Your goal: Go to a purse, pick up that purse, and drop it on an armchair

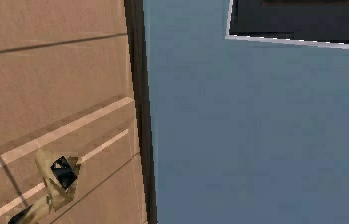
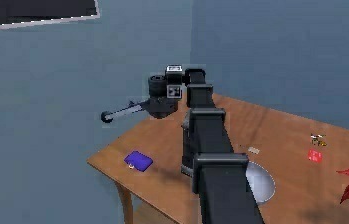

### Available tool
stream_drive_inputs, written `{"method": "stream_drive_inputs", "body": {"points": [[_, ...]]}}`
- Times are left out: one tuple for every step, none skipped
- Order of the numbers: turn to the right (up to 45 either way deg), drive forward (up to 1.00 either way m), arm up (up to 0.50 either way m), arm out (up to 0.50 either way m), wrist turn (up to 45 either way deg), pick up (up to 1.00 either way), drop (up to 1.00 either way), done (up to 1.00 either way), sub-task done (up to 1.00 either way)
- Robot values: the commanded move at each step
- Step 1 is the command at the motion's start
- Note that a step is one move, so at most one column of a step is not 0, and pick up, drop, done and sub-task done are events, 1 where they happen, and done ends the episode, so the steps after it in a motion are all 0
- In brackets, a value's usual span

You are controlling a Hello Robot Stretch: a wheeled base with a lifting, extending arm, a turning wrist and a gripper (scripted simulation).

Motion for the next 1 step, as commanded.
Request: {"method": "stream_drive_inputs", "body": {"points": [[0.0, 0.00, 0.00, 0.00, 15.0, 0.00, 0.00, 0.00, 0.00]]}}
